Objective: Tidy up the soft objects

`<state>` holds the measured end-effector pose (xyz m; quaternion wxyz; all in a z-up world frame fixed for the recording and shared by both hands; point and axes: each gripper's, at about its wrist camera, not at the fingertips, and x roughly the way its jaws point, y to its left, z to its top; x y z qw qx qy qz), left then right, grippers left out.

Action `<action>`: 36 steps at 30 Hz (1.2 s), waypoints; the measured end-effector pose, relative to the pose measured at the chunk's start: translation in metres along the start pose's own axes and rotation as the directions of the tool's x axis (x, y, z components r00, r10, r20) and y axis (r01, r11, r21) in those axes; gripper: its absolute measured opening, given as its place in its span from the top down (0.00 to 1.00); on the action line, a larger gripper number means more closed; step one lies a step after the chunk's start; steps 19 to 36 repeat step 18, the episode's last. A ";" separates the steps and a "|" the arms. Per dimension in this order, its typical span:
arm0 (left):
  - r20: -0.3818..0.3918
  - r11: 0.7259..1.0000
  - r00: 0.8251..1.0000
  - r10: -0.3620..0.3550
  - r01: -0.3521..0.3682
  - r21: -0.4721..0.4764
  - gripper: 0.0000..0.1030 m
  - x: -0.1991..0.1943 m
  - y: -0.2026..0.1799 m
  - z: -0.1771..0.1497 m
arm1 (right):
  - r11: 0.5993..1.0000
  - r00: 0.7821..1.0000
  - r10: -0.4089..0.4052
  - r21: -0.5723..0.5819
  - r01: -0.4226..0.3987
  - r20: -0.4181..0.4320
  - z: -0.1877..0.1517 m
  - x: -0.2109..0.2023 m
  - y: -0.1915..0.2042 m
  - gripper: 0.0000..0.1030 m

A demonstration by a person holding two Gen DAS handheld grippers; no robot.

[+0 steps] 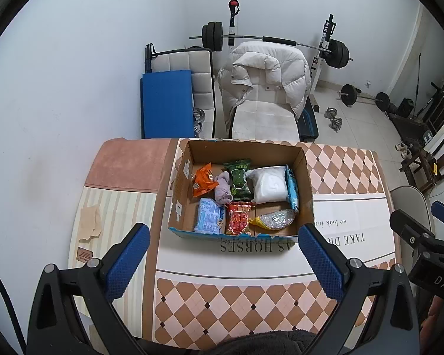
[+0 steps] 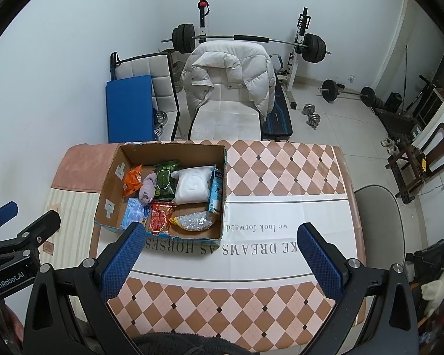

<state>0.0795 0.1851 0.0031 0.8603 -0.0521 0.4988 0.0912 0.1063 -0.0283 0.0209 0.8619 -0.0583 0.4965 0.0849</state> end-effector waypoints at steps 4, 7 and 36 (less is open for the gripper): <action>0.001 1.000 1.000 0.000 0.000 0.001 0.00 0.000 0.000 0.000 | 1.000 1.000 -0.002 0.003 0.002 -0.001 0.000 -0.001 -0.001 0.00; -0.001 1.000 1.000 -0.001 0.001 0.001 0.00 0.000 0.000 0.000 | 1.000 1.000 -0.001 0.004 0.001 -0.002 0.000 -0.001 -0.001 0.00; 0.008 1.000 1.000 0.000 0.000 -0.003 0.00 -0.002 0.005 -0.001 | 1.000 1.000 -0.002 0.004 0.002 -0.002 0.000 -0.001 -0.001 0.00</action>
